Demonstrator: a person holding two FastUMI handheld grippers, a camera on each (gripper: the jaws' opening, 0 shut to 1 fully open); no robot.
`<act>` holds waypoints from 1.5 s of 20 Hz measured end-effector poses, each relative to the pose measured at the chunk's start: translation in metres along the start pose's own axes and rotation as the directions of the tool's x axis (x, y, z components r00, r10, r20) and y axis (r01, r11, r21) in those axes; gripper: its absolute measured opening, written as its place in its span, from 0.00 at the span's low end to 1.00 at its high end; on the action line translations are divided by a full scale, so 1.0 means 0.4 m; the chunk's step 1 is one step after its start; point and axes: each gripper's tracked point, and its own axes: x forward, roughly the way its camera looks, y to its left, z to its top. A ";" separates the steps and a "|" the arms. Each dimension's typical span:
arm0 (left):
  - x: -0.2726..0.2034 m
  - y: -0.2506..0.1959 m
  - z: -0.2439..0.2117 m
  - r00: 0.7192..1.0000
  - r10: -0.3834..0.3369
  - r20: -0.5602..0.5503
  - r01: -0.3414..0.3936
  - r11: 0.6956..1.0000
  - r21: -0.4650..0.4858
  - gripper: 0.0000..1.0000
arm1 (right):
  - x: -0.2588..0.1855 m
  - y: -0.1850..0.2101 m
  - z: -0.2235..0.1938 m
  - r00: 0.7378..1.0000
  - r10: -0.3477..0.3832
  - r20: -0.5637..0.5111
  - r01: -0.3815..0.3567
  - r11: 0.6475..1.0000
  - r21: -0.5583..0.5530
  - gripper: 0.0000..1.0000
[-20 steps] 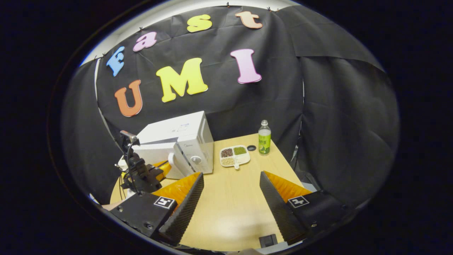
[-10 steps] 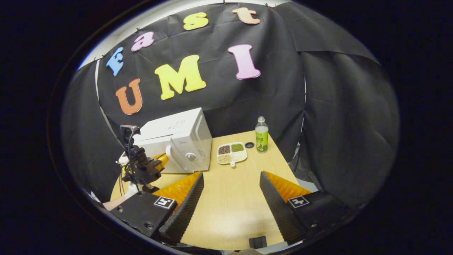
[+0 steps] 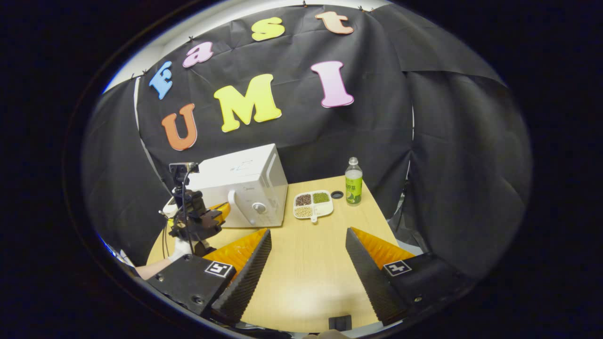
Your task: Open the microwave oven with the left hand, put the food in, and close the microwave oven.
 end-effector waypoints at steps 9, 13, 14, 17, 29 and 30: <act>-0.239 0.018 0.087 0.994 0.005 0.105 -0.014 0.996 0.087 0.96 | -0.007 0.054 -0.006 0.999 -0.009 0.036 0.010 1.000 -0.008 1.00; -0.377 0.053 0.149 0.992 -0.027 0.124 0.023 0.999 0.033 0.96 | -0.016 0.095 0.014 0.997 -0.018 0.075 0.017 1.000 0.011 0.92; -0.409 0.076 0.162 0.992 -0.027 0.122 0.024 0.999 0.025 0.96 | -0.024 0.108 0.022 0.996 -0.021 0.088 0.020 1.000 0.014 1.00; -0.513 0.143 0.199 0.990 -0.028 0.135 0.030 1.000 -0.010 0.96 | -0.047 0.138 0.043 0.990 -0.040 0.132 0.042 0.999 -0.008 0.92; -0.787 0.422 0.296 0.974 0.138 0.181 -0.120 0.987 -0.109 0.96 | -0.146 0.359 0.144 0.944 -0.014 0.331 0.063 0.988 -0.138 1.00; -0.802 0.430 0.309 0.970 0.143 0.194 -0.123 0.986 -0.111 0.96 | -0.149 0.379 0.147 0.941 -0.004 0.338 0.059 0.987 -0.151 0.92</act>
